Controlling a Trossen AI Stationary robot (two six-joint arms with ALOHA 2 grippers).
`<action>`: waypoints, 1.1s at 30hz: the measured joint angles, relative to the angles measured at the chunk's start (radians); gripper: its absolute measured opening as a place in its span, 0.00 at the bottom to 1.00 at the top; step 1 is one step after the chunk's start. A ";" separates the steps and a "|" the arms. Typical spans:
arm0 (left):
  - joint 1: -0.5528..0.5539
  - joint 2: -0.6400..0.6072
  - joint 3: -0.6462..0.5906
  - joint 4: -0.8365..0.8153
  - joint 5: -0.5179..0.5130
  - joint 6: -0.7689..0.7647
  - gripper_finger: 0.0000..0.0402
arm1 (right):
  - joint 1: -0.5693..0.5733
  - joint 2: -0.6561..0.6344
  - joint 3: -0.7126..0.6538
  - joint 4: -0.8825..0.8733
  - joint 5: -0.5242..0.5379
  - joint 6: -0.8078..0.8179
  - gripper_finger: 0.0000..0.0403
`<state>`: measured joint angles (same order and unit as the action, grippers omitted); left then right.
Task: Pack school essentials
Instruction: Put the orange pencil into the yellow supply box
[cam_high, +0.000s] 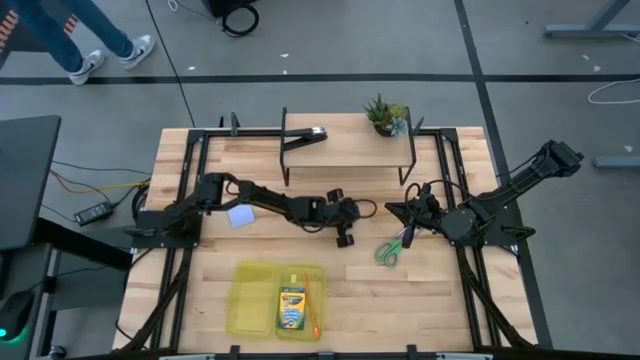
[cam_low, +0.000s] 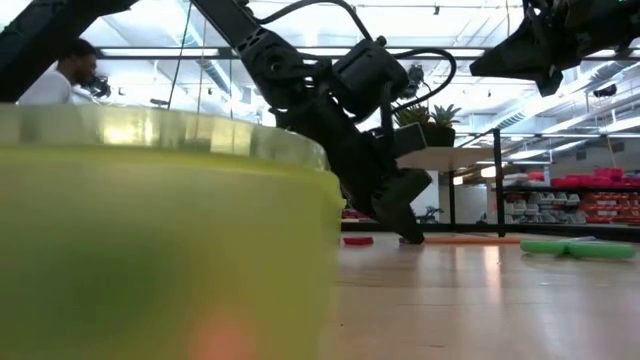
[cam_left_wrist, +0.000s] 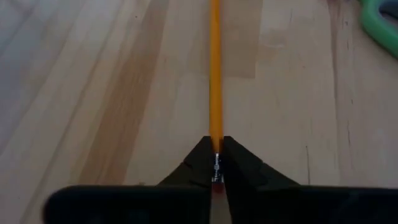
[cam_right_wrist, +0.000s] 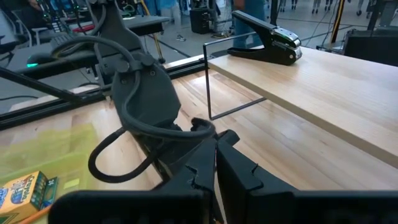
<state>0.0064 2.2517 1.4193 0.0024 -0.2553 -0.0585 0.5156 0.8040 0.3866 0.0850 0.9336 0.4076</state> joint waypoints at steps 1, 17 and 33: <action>0.002 0.000 0.000 -0.012 0.001 0.001 0.03 | 0.000 0.000 0.000 0.000 0.000 0.000 0.06; 0.008 -0.058 -0.005 -0.184 0.007 0.013 0.01 | 0.000 0.000 0.000 -0.003 0.000 0.000 0.06; 0.011 -0.122 -0.010 -0.272 0.098 0.029 0.06 | 0.000 0.000 0.000 0.000 0.000 -0.009 0.06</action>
<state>0.0174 2.1300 1.4097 -0.2698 -0.1572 -0.0296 0.5156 0.8036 0.3862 0.0852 0.9337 0.3988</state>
